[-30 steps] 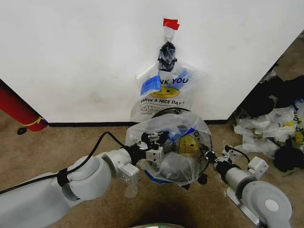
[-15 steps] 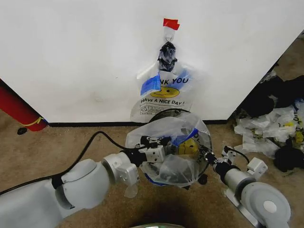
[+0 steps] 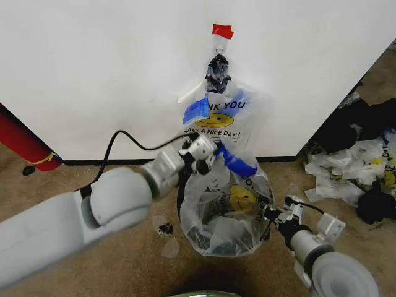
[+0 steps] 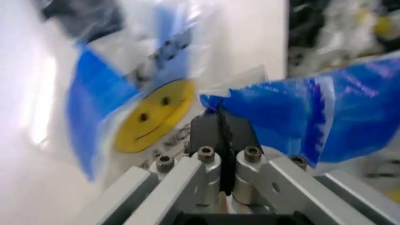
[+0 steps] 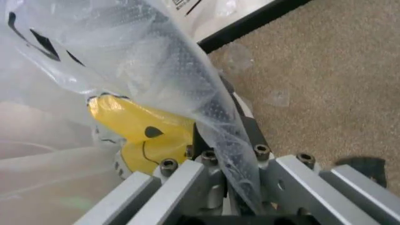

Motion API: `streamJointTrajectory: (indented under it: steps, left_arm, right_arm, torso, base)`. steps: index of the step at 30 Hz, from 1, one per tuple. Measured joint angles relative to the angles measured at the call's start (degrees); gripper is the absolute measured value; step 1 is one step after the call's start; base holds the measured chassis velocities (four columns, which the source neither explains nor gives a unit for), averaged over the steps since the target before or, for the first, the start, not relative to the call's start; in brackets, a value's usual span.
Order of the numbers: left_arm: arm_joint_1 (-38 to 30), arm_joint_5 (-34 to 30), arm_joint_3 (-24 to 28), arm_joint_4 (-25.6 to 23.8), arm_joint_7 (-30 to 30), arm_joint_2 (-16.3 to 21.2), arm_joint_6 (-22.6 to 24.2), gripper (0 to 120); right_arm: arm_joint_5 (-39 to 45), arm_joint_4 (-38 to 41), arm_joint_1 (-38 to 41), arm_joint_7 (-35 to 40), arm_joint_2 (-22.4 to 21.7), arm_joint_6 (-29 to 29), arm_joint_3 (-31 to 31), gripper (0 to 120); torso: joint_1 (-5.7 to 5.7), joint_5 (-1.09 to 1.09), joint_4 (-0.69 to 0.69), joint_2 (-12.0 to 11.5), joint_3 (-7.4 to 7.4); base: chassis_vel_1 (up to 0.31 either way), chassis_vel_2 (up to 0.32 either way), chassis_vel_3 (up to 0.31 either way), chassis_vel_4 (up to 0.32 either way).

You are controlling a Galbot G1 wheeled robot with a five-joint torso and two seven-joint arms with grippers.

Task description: Pick up the garbage bag from the wall and place it over the trash bin.

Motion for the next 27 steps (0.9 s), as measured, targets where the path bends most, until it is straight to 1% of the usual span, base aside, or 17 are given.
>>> streamJointTrajectory:
  steps: [1, 4, 7, 10, 11, 13, 14, 15, 16, 17, 19, 21, 22, 24, 26, 27]
  left_arm:
    - [0.0, 0.0, 0.0, 0.0, 0.0, 0.0, 0.0, 0]
    - [-0.2, 0.9, 0.0, 2.3, 0.0, 0.9, 0.8, 0]
    - [1.3, 3.5, -0.9, 4.2, 1.6, 2.8, 1.9, 0]
    - [2.6, 4.1, -2.0, 5.1, 2.4, 3.7, 2.9, 0]
    - [3.3, 4.3, -2.7, 5.5, 2.7, 4.2, 3.3, 0]
    - [5.7, 4.7, -5.7, 6.4, 4.6, 6.1, 3.5, 0]
    - [6.2, 4.8, -6.3, 6.4, 4.9, 6.5, 3.5, 0]
    - [8.4, 5.0, -8.9, 6.5, 6.9, 8.3, 3.5, 0]
    - [9.9, 5.1, -10.5, 6.4, 8.2, 9.3, 3.4, 0]
    - [9.9, 5.1, -10.5, 6.4, 8.2, 9.3, 3.4, 0]
    - [14.3, 6.0, -14.9, 6.0, 11.9, 11.6, 2.6, 0]
    - [17.4, 6.6, -17.4, 5.6, 14.1, 13.0, 0.6, 0]
    - [18.0, 6.7, -17.9, 5.4, 14.5, 13.2, 0.1, 0]
    - [19.5, 6.8, -18.8, 3.6, 15.0, 13.5, -2.3, 0]
    - [19.5, 6.9, -18.9, 3.4, 15.0, 13.5, -2.6, 0]
    - [19.6, 7.0, -19.0, 1.8, 15.0, 13.5, -3.2, 0]
  right_arm:
    - [0.0, 0.0, 0.0, 0.0, 0.0, 0.0, 0.0, 0]
    - [-2.1, 0.3, -0.4, -1.2, -0.8, 0.7, -0.5, 0]
    - [-3.8, 0.5, -0.8, -2.5, -1.4, 1.7, -0.6, 0]
    - [-4.1, 0.6, -1.0, -3.2, -1.7, 2.2, -0.6, 0]
    - [-4.1, 0.7, -1.1, -3.5, -1.8, 2.4, -0.6, 0]
    - [-3.9, 0.8, -1.0, -4.2, -2.2, 3.0, -0.5, 0]
    - [-3.8, 0.8, -1.0, -4.3, -2.2, 3.1, -0.5, 0]
    - [-3.0, 0.7, -1.0, -4.8, -2.5, 3.7, -0.3, 0]
    - [-2.6, 0.7, -0.9, -5.3, -2.5, 4.1, -0.2, 0]
    - [-2.6, 0.7, -0.9, -5.3, -2.5, 4.1, -0.2, 0]
    - [-2.7, 0.4, -1.1, -8.3, -2.8, 4.4, 0.0, 0]
    - [-4.7, 0.3, -1.4, -11.1, -3.2, 4.6, -0.3, 0]
    - [-5.5, 0.3, -1.5, -11.6, -3.2, 4.6, -0.6, 0]
    - [-7.4, 0.0, -1.1, -12.1, -3.3, 4.9, -1.6, 0]
    - [-7.4, 0.0, -1.0, -12.1, -3.3, 4.9, -1.6, 0]
    - [-7.3, -0.3, -0.5, -11.6, -3.0, 5.0, -2.1, 0]
  torso:
    - [0.0, 0.0, 0.0, 0.0, 0.0]
    - [0.0, 0.0, 0.0, 0.0, 0.0]
    - [0.0, -0.01, 0.01, 0.0, 0.0]
    - [0.0, -0.02, 0.01, 0.0, 0.0]
    - [0.0, -0.02, -0.01, 0.0, 0.0]
    - [0.0, -0.01, 0.0, 0.0, 0.0]
    - [0.0, -0.01, 0.0, 0.0, 0.0]
    - [0.0, -0.01, 0.01, 0.0, 0.0]
    - [0.0, -0.02, 0.01, 0.0, 0.0]
    - [0.0, -0.02, 0.01, 0.0, 0.0]
    - [0.0, -0.02, 0.01, 0.0, 0.0]
    - [0.0, -0.01, 0.03, 0.0, -0.01]
    - [0.0, -0.01, 0.03, 0.0, -0.01]
    - [0.0, -0.02, 0.01, 0.0, -0.01]
    - [0.0, -0.03, 0.01, 0.0, -0.01]
    - [0.0, 0.02, 0.0, 0.0, -0.01]
  base:
    - [0.0, 0.0, 0.0, 0.0]
    - [0.0, 0.0, 0.0, 0.0]
    - [0.0, 0.0, 0.0, 0.0]
    - [0.0, 0.0, 0.0, 0.0]
    - [0.0, 0.0, 0.0, 0.0]
    - [0.0, 0.0, 0.0, 0.0]
    - [0.0, 0.0, 0.0, 0.0]
    - [0.0, 0.0, 0.0, 0.0]
    - [0.0, 0.0, 0.0, 0.0]
    - [0.0, 0.0, 0.0, 0.0]
    - [0.0, 0.0, 0.0, 0.0]
    - [0.0, 0.0, 0.0, 0.0]
    - [0.0, 0.0, 0.0, 0.0]
    - [0.0, 0.0, 0.0, 0.0]
    - [0.0, 0.0, 0.0, 0.0]
    - [0.0, 0.0, 0.0, 0.0]
